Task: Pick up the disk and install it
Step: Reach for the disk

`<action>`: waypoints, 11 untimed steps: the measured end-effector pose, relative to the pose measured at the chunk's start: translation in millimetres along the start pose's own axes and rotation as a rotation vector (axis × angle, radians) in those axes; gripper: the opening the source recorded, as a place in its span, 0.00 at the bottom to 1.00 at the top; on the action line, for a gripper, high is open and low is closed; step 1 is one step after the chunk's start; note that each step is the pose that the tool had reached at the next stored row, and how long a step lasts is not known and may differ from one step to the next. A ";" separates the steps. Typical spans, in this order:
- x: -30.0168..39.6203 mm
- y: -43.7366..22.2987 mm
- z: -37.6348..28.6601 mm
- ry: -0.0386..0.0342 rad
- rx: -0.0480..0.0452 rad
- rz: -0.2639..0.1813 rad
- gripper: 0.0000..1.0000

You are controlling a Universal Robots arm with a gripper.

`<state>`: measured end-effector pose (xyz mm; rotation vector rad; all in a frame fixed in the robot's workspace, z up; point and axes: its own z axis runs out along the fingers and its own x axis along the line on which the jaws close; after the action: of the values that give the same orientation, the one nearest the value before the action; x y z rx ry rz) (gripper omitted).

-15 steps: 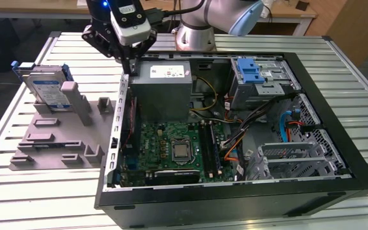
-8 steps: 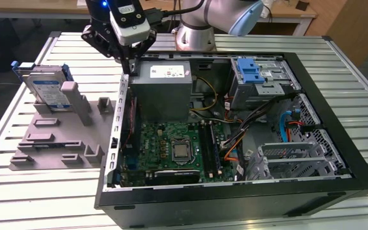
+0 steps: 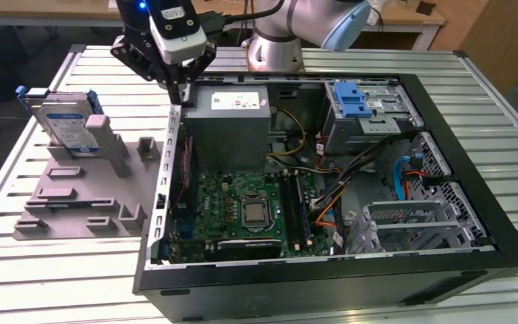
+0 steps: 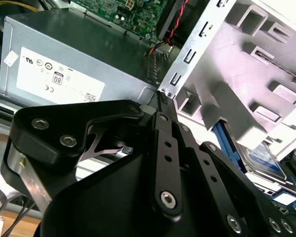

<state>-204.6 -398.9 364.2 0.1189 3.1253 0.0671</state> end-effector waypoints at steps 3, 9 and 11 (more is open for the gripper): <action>3.9 -0.2 0.0 0.0000 0.0000 0.000 0.11; 8.3 1.6 0.0 0.0000 0.0000 0.000 0.11; 9.8 2.2 0.0 0.0000 0.0000 0.000 0.11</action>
<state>-214.3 -395.9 364.2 0.1188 3.1253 0.0672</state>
